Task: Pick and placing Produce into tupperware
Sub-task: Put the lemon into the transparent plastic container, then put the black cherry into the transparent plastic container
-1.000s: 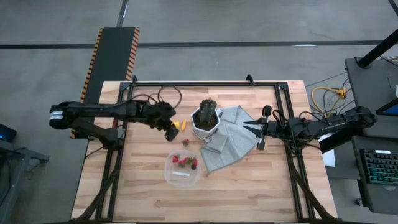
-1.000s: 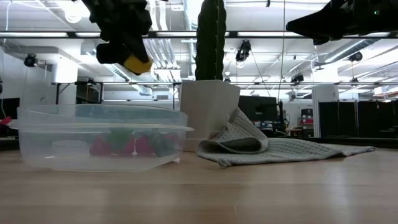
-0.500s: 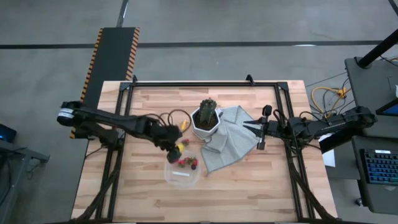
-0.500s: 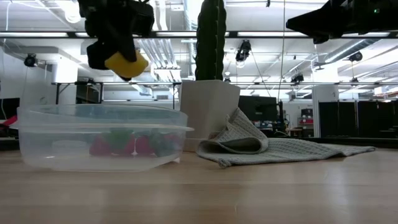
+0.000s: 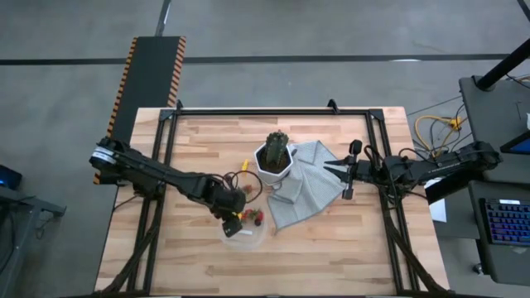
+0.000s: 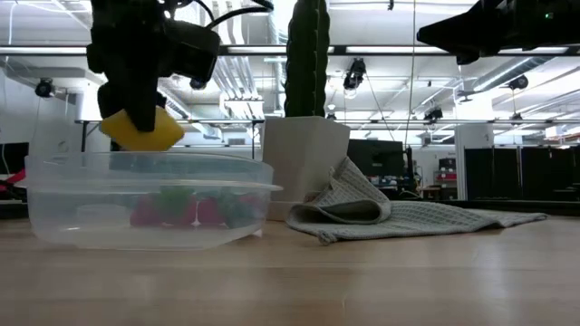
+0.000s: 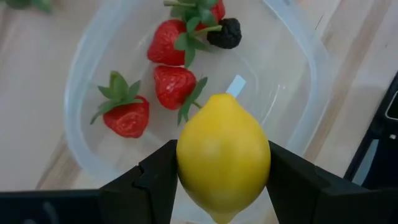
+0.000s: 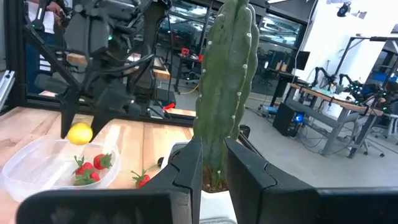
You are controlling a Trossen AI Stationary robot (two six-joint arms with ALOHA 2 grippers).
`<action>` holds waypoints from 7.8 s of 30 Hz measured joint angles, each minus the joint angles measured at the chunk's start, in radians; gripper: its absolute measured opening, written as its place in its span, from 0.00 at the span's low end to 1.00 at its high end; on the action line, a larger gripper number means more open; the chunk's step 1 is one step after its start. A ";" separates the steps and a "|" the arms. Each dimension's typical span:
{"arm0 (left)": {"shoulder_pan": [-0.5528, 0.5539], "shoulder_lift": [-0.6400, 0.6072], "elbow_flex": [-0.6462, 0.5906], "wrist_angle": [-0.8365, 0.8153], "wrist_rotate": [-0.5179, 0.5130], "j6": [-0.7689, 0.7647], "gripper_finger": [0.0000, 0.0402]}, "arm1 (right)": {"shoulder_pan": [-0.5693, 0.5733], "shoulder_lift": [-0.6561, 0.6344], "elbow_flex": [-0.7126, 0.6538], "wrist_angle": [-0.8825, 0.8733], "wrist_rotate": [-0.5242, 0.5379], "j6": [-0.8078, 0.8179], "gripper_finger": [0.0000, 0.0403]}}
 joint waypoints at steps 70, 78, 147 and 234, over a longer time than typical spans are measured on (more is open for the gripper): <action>0.117 -0.068 0.021 -0.175 -0.415 0.761 0.53 | 0.001 0.000 0.000 -0.003 -0.005 0.008 0.14; 0.256 -0.003 0.010 -0.218 -0.405 0.941 0.53 | 0.001 0.000 0.000 -0.004 -0.005 0.007 0.14; 0.320 0.204 -0.028 -0.112 -0.413 1.264 0.53 | 0.000 0.000 0.000 -0.049 -0.004 0.000 0.14; 0.374 0.141 0.087 -0.505 -0.530 0.892 0.57 | 0.000 -0.002 0.000 -0.047 -0.004 -0.003 0.14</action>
